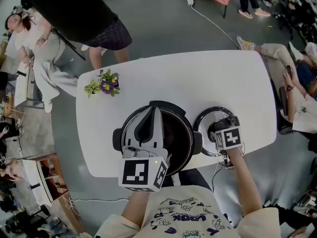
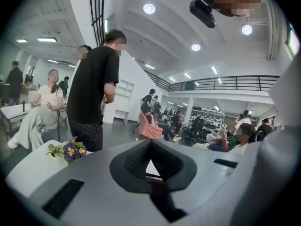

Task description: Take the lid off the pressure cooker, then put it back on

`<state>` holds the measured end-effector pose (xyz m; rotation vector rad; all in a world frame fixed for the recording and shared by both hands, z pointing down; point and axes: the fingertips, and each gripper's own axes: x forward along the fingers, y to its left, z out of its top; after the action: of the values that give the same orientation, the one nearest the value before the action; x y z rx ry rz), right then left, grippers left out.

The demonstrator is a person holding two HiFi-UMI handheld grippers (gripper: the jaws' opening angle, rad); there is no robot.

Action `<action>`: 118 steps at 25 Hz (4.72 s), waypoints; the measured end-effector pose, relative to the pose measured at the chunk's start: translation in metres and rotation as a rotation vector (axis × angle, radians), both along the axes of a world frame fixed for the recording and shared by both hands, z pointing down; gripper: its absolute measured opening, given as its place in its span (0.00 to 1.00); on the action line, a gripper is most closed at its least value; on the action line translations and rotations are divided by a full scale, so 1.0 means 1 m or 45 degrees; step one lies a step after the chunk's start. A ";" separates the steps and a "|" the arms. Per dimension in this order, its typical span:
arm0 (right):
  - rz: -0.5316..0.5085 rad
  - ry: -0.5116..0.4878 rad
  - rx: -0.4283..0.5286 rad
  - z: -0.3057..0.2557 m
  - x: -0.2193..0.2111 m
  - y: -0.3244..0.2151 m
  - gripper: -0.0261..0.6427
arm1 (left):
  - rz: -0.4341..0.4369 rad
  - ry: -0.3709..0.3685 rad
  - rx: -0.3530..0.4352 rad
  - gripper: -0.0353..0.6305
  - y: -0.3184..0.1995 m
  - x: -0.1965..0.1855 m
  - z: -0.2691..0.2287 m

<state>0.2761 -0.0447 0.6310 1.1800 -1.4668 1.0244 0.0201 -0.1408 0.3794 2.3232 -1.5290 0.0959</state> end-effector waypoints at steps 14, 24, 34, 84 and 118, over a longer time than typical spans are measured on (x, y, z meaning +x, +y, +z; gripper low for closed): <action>-0.017 -0.007 0.014 0.000 0.000 0.001 0.48 | -0.061 -0.015 0.022 0.07 0.014 -0.024 -0.005; 0.024 -0.115 0.015 -0.011 0.004 -0.004 0.48 | -0.097 -0.022 0.049 0.07 0.020 -0.042 -0.006; -0.054 -0.122 0.078 -0.083 0.018 -0.017 0.48 | -0.093 0.001 0.086 0.07 0.021 -0.039 -0.022; -1.018 -0.193 0.100 -0.227 -0.251 0.002 0.48 | -0.484 0.049 0.138 0.07 0.095 -0.201 -0.043; -0.928 -0.090 0.116 -0.190 -0.304 0.007 0.48 | -0.333 0.082 0.068 0.07 0.073 -0.226 -0.011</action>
<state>-0.0274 -0.0379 0.4408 0.5759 -1.8144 0.4985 -0.2063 -0.0681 0.3687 2.1208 -1.8056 -0.0867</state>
